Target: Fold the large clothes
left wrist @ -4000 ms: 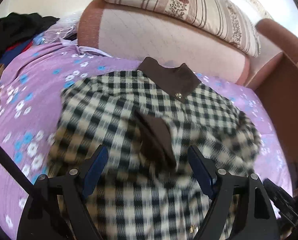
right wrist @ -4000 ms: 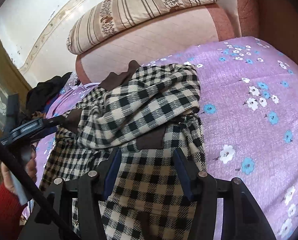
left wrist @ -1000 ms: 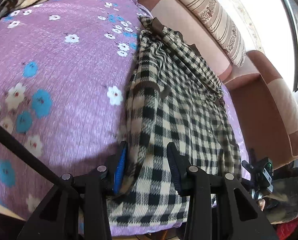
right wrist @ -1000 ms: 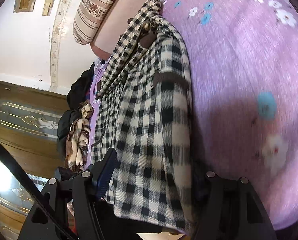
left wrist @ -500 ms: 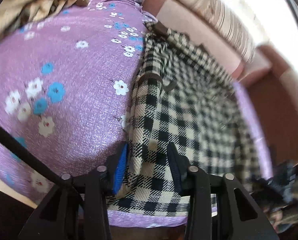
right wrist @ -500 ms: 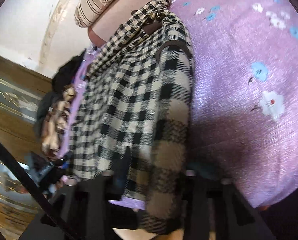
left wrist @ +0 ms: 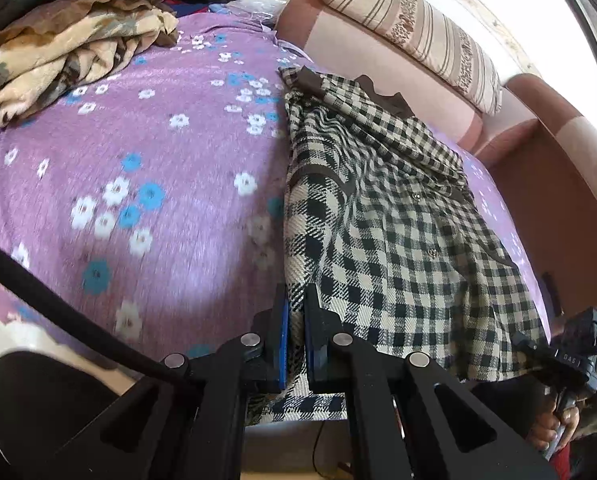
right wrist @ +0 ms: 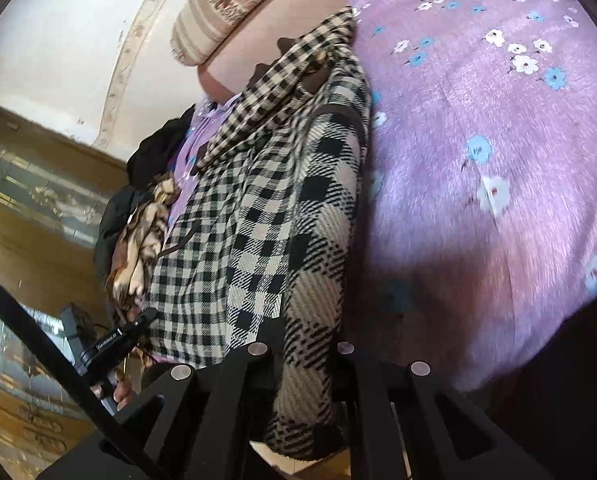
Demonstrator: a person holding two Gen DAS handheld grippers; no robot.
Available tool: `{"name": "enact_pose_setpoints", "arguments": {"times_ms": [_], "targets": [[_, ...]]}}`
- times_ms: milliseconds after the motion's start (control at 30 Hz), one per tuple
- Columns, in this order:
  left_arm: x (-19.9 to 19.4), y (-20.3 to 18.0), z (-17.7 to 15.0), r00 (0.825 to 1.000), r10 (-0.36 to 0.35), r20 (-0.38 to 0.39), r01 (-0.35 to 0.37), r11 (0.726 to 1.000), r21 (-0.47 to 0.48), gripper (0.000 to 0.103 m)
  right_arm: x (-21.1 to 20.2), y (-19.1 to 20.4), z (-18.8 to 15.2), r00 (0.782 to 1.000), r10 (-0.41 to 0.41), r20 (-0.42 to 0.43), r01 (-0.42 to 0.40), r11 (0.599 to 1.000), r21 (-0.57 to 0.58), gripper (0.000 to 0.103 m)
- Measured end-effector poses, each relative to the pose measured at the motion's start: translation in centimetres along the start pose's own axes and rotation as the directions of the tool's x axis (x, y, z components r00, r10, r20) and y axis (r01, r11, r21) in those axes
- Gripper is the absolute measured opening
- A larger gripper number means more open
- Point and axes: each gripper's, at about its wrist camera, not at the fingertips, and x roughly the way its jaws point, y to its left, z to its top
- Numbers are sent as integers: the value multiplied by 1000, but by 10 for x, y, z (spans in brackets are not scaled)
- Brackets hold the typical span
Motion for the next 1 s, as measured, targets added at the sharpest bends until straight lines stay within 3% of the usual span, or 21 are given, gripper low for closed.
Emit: {"name": "enact_pose_setpoints", "arguments": {"times_ms": [233,500,733,867,1000], "targets": [[-12,11,-24,999,-37,-26,37,999,-27,6,-11,-4,-16,998,17,-56,-16,1000,7,5],[-23,3,-7,996,-89,-31,88,996,-32,6,-18,8,7,998,44,-55,-45,999,-25,5],[-26,-11,52,990,-142,12,142,990,-18,6,-21,38,67,999,54,2,-54,993,-101,6],[-11,-26,101,993,-97,65,96,995,23,6,-12,57,112,998,15,58,-6,989,-146,6],[19,-30,148,996,-59,67,60,998,-5,6,6,63,157,995,-29,97,44,987,-152,6]]}}
